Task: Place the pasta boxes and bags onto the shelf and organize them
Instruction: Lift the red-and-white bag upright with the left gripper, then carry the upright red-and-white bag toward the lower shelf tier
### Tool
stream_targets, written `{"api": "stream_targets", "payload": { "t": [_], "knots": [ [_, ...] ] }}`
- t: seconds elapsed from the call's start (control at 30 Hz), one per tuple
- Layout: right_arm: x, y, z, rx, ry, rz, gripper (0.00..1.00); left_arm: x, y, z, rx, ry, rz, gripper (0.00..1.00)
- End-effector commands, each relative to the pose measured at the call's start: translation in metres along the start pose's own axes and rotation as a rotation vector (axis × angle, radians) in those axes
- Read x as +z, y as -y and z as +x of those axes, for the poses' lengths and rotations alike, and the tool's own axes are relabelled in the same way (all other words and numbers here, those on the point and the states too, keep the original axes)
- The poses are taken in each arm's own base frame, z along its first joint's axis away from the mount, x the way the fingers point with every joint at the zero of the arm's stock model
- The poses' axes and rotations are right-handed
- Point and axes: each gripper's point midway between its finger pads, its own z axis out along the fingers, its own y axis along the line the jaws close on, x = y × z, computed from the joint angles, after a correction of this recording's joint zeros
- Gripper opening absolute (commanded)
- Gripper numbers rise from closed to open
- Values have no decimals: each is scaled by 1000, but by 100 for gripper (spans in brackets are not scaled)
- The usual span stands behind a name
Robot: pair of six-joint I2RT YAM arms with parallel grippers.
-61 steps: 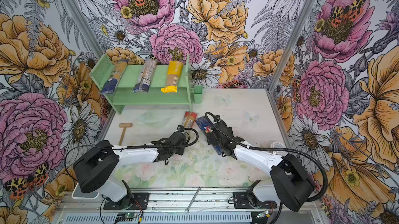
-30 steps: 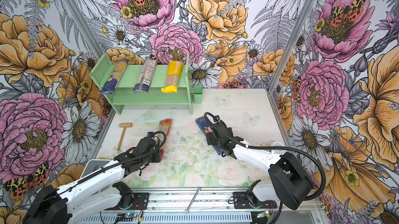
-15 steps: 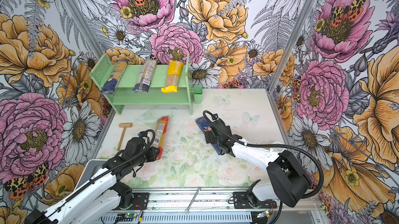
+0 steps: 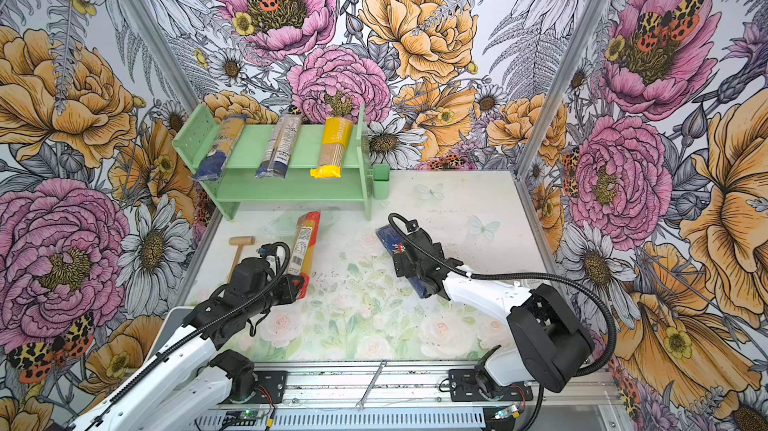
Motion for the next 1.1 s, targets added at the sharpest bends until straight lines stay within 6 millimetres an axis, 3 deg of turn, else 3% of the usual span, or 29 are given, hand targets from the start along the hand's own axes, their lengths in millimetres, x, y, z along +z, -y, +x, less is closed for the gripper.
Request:
{"api": "stream_targets", "payload": {
  "t": [0.0, 0.63, 1.07],
  "knots": [
    [0, 0, -15, -2, 27, -3, 100, -31, 33, -68, 42, 246, 100, 0],
    [3, -3, -22, -14, 30, -9, 99, -57, 35, -93, 97, 299, 82, 0],
    [2, -3, -23, -11, 33, -16, 100, -54, 18, -126, 120, 338, 20, 0]
  ]
}}
